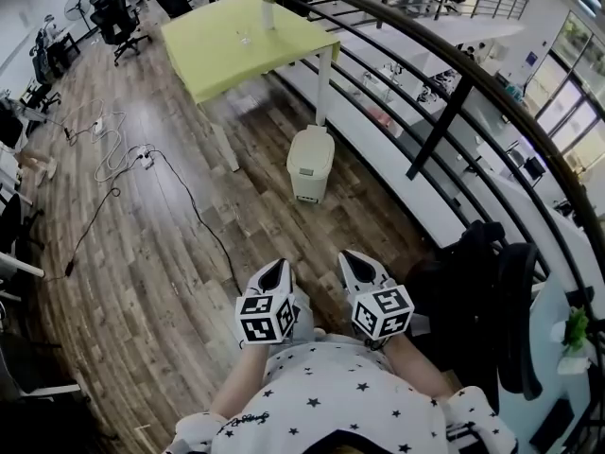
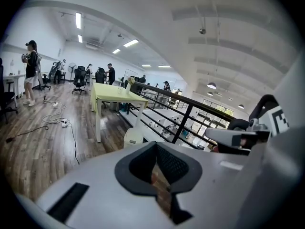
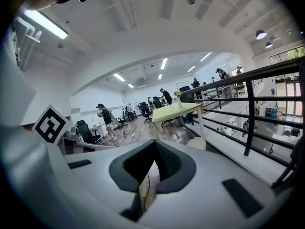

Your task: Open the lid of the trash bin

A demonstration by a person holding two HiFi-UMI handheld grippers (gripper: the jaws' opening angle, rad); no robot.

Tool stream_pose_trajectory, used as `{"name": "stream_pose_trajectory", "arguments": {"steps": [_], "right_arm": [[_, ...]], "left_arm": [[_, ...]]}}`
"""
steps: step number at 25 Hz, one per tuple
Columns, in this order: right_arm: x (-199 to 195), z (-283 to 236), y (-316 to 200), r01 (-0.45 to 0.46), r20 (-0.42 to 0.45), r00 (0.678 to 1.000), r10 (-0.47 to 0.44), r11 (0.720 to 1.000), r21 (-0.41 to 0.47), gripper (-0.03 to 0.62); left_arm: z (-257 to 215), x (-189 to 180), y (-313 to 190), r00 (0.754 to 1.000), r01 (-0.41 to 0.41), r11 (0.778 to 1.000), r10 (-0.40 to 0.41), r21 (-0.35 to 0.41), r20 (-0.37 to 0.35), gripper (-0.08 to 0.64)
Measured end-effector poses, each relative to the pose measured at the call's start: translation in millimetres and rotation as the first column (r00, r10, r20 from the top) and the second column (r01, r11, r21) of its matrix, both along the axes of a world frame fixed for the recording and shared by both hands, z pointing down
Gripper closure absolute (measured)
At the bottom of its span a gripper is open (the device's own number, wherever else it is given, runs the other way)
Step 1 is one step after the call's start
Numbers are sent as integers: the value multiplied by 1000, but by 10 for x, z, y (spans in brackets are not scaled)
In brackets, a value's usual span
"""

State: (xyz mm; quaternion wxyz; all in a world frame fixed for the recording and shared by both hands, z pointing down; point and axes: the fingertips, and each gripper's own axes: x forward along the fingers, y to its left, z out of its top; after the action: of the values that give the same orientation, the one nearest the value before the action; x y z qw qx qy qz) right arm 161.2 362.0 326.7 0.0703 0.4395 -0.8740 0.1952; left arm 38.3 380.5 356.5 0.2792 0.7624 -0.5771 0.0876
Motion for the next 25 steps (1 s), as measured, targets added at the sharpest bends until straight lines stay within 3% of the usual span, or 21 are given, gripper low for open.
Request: {"name": "stream_pose_trajectory", "arguments": {"steps": [10, 25], "right_arm": [[-107, 76, -830, -42, 12, 999, 42, 999, -16, 600], [-808, -55, -2259, -70, -6, 998, 69, 997, -30, 600]], "left_arm": [[60, -158, -840, 1000, -23, 1000, 23, 5, -1, 548], [15, -893, -2235, 999, -33, 999, 33, -19, -12, 548]]}}
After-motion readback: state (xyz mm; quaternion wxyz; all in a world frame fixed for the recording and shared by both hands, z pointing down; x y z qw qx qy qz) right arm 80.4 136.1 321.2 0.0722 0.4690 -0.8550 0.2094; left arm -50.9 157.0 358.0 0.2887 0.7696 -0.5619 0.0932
